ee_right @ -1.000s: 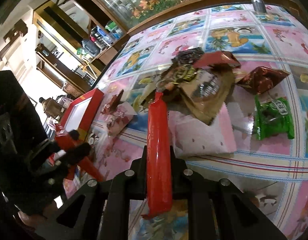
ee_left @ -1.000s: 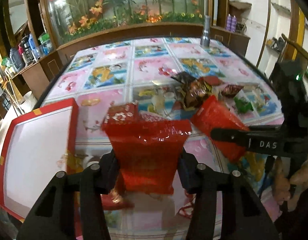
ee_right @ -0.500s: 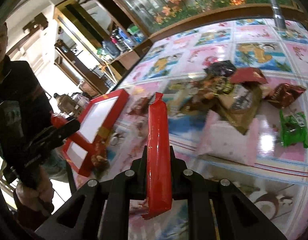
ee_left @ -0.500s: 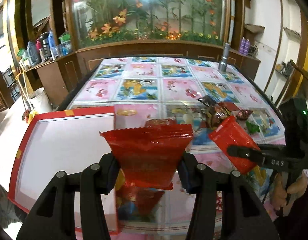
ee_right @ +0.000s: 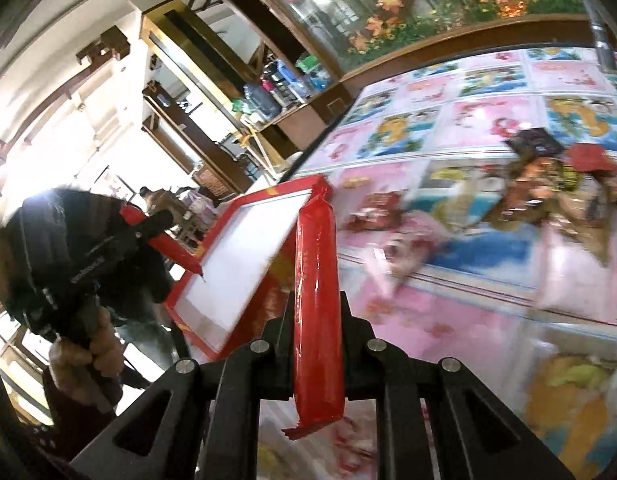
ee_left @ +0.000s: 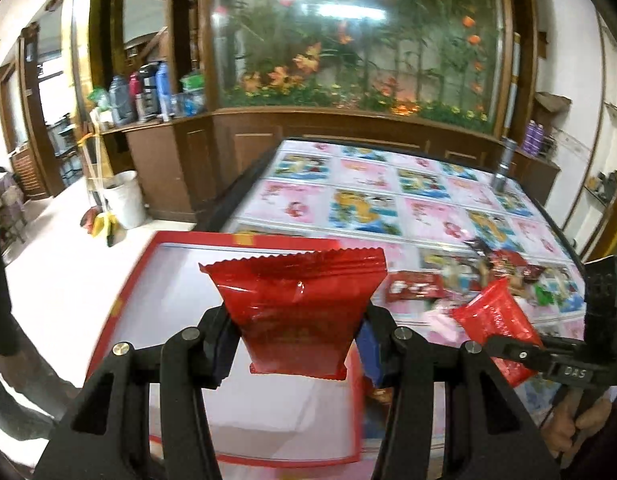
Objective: Organize snacks
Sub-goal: 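Carry both red snacks over the red-rimmed white tray while both tools release them inside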
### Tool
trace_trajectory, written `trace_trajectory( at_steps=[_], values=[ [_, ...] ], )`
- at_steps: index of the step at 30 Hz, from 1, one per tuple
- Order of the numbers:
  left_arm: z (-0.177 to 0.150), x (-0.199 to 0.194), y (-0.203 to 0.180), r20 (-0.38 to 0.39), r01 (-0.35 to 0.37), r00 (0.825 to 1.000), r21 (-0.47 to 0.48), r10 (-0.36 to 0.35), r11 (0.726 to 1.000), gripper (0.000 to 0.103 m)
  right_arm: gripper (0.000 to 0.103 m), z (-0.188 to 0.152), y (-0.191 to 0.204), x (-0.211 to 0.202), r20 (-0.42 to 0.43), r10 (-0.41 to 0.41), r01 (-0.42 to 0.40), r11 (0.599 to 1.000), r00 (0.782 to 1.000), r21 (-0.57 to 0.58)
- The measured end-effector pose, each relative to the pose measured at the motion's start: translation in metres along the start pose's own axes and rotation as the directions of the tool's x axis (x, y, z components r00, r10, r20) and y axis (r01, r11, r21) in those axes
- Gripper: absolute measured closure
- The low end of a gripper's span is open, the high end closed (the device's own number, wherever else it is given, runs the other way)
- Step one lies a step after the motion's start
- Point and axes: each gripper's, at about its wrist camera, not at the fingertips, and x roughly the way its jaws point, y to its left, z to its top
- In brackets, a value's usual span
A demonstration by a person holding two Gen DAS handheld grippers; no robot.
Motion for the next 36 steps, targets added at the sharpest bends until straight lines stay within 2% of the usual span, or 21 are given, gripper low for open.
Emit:
trace_trajectory(
  at_steps=[3,7,12,16,17,19,20,21,22,24,27,30,31,33,36],
  values=[
    [-0.005,0.004,0.023,-0.01,-0.057,0.998,-0.014,0.057,0.998,0.054,0.088,0.006,0.021,0.018,-0.016,0.023,-0.023,1.0,1.0,-0.02],
    [-0.016,0.013,0.047,-0.042,-0.088,0.995,-0.037,0.087,0.995,0.054,0.088,0.015,0.054,0.049,-0.04,0.055,-0.056,0.998,0.998,-0.035],
    [-0.033,0.027,0.069,-0.089,-0.1,0.992,-0.064,0.095,0.993,0.054,0.088,0.019,0.09,0.099,-0.086,0.002,-0.006,0.999,0.996,-0.045],
    [-0.04,0.032,0.081,-0.11,-0.114,0.988,-0.084,0.105,0.99,0.054,0.088,0.019,0.107,0.134,-0.122,-0.005,0.001,1.0,0.993,-0.029],
    [-0.04,0.034,0.084,-0.114,-0.115,0.988,-0.083,0.106,0.99,0.054,0.084,0.019,0.112,0.142,-0.131,-0.012,0.008,1.0,0.991,-0.029],
    [-0.041,0.034,0.086,-0.113,-0.122,0.987,-0.077,0.113,0.989,0.048,0.084,0.019,0.121,0.153,-0.132,-0.047,0.042,0.998,0.99,-0.039],
    [-0.042,0.033,0.087,-0.11,-0.131,0.986,-0.072,0.122,0.989,0.047,0.079,0.021,0.124,0.155,-0.129,-0.042,0.038,0.999,0.991,-0.035],
    [-0.042,0.031,0.088,-0.103,-0.142,0.986,-0.064,0.135,0.988,0.046,0.066,0.023,0.127,0.156,-0.127,-0.038,0.035,0.999,0.991,-0.027],
    [-0.042,0.027,0.089,-0.094,-0.147,0.985,-0.06,0.141,0.987,0.044,0.061,0.025,0.126,0.151,-0.12,-0.027,0.026,1.0,0.992,-0.016],
    [-0.041,0.022,0.091,-0.075,-0.155,0.986,-0.06,0.15,0.986,0.039,0.059,0.028,0.122,0.135,-0.072,-0.022,0.02,0.999,0.997,-0.034],
    [-0.037,0.013,0.092,-0.03,-0.175,0.984,-0.061,0.173,0.983,0.038,0.058,0.035,0.107,0.102,-0.01,-0.1,0.099,0.993,0.995,-0.069],
    [-0.03,0.006,0.086,0.013,-0.178,0.984,-0.047,0.179,0.983,0.032,0.056,0.035,0.088,0.068,0.017,-0.174,0.174,0.98,0.985,-0.094],
    [-0.029,0.005,0.083,0.019,-0.17,0.985,-0.042,0.171,0.985,0.03,0.055,0.032,0.08,0.054,0.024,-0.208,0.21,0.972,0.978,-0.105],
    [-0.028,0.005,0.073,0.018,-0.126,0.992,-0.025,0.126,0.992,0.03,0.048,0.024,0.065,0.028,0.014,-0.25,0.25,0.961,0.968,-0.116],
    [-0.033,0.012,0.043,-0.02,-0.043,0.999,0.022,0.043,0.999,0.03,0.045,0.007,0.037,-0.002,-0.039,-0.309,0.305,0.948,0.95,-0.093]
  ],
)
